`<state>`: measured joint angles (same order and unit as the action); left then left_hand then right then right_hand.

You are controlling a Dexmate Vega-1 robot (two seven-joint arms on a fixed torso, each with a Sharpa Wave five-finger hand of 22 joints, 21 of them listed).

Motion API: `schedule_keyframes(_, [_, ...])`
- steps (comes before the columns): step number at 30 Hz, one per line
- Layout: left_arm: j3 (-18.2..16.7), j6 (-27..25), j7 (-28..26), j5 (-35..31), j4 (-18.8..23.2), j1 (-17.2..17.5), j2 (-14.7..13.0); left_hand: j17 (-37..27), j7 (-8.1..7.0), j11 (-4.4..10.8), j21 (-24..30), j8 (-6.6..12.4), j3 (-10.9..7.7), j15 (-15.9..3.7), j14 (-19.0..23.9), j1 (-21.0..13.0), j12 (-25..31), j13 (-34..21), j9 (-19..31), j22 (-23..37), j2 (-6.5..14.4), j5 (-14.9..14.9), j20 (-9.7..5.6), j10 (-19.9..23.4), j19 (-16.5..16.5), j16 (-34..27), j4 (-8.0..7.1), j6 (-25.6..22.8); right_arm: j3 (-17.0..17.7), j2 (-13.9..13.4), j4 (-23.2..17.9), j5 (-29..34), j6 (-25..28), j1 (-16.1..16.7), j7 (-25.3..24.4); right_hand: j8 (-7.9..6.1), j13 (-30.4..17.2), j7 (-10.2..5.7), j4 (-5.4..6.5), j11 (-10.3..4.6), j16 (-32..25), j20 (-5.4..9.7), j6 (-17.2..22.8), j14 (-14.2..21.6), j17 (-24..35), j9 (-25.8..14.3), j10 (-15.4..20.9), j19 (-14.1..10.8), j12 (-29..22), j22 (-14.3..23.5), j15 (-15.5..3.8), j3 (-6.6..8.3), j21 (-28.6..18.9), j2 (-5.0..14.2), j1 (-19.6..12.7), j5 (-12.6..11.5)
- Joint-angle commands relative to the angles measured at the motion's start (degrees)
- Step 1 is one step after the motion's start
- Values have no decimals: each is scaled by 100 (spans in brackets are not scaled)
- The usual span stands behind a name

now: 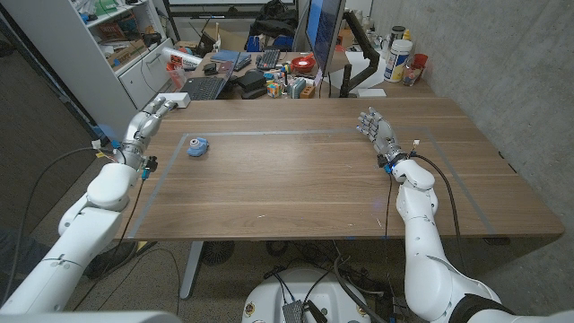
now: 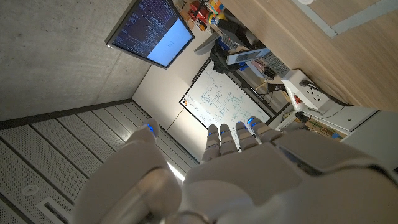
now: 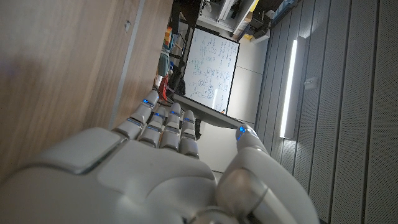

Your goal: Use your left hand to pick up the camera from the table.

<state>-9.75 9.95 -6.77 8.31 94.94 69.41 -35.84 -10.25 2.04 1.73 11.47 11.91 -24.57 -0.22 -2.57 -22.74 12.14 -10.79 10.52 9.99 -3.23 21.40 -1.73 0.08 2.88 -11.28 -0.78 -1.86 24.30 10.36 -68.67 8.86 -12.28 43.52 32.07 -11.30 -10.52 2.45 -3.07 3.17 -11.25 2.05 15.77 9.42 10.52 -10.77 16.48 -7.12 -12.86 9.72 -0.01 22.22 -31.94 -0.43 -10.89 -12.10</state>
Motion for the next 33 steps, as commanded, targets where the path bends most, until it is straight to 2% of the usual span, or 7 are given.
schedule_keyframes(1, [-89,-33,-236,-475,63,56,-102,-34,-5,25,41,54,-13,-9,40,-56,43,-17,28,34,4,42,-119,64,-30,-18,57,-49,18,1,37,-8,-24,-25,14,-15,-15,-12,-27,-10,-7,76,41,57,20,-24,39,-75,6,17,-13,12,42,36,-27,-28])
schedule_keyframes(18, [-106,-213,-430,-1252,126,86,-379,-36,-33,75,39,65,-17,-40,96,-119,48,-18,29,35,19,48,-102,121,-39,-21,86,-121,-8,20,0,44,18,-14,-14,-14,-15,-21,-33,-19,-8,75,47,74,20,-25,43,-98,12,19,-26,3,88,40,-23,-30])
schedule_keyframes(33, [3,-372,-585,-2005,128,0,-743,-39,-71,127,63,86,-12,-49,194,-180,52,-19,31,36,21,59,-115,187,-123,-36,117,-230,-4,47,-7,29,-15,6,-72,-17,-15,-30,-41,-28,-5,76,65,84,18,-25,61,-113,11,20,-30,-2,127,43,-23,-31])
